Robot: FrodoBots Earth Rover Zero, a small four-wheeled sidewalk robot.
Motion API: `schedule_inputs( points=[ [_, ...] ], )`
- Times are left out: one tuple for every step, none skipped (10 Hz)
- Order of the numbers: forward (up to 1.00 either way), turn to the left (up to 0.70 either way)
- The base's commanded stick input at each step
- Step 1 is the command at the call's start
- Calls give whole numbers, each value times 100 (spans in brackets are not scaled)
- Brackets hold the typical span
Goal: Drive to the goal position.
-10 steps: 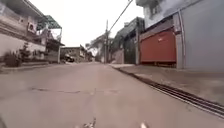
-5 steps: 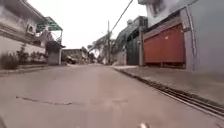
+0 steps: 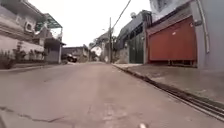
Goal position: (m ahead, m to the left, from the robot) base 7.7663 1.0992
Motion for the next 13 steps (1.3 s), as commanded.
schedule_inputs(
  points=[
    [100, 0],
    [100, 0],
    [100, 0],
    [100, 0],
    [100, 0],
    [100, 0],
    [100, 0],
    [100, 0],
    [100, 0],
    [100, 0],
    [100, 0],
    [100, 0],
    [100, 0]
  ],
)
